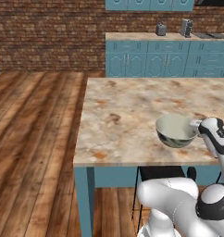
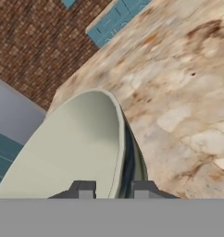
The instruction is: Pick up the bowls from the cabinet and place each bowl in front of a stool on the dining counter.
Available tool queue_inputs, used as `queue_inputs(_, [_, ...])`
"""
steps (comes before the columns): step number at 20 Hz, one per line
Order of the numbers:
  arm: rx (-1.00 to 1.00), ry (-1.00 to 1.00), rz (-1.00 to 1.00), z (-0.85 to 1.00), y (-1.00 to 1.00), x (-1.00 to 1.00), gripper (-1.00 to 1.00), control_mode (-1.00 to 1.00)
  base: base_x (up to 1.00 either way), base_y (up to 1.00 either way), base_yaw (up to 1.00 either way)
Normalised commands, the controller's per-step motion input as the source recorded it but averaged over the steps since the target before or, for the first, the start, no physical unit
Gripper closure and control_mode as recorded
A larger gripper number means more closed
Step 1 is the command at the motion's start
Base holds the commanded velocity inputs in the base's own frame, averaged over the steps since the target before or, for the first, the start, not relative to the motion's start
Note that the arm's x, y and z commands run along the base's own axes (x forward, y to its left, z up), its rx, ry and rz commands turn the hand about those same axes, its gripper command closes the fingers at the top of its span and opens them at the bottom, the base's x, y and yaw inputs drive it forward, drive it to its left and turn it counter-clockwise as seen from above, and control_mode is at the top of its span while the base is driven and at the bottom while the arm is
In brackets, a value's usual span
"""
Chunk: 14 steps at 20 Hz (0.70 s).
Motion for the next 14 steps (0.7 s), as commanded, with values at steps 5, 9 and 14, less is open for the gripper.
queue_inputs(5, [0.0, -0.02, 0.01, -0.35, -0.12, 0.4, 1.0, -1.0, 0.0, 0.0, 0.0])
queue_inputs(9, [0.0, -0.01, 0.01, -0.32, -0.15, 0.39, 1.0, -1.0, 0.0, 0.0, 0.0])
queue_inputs(14, [0.0, 0.0, 0.02, -0.31, -0.16, 0.38, 1.0, -1.0, 0.0, 0.0, 0.0])
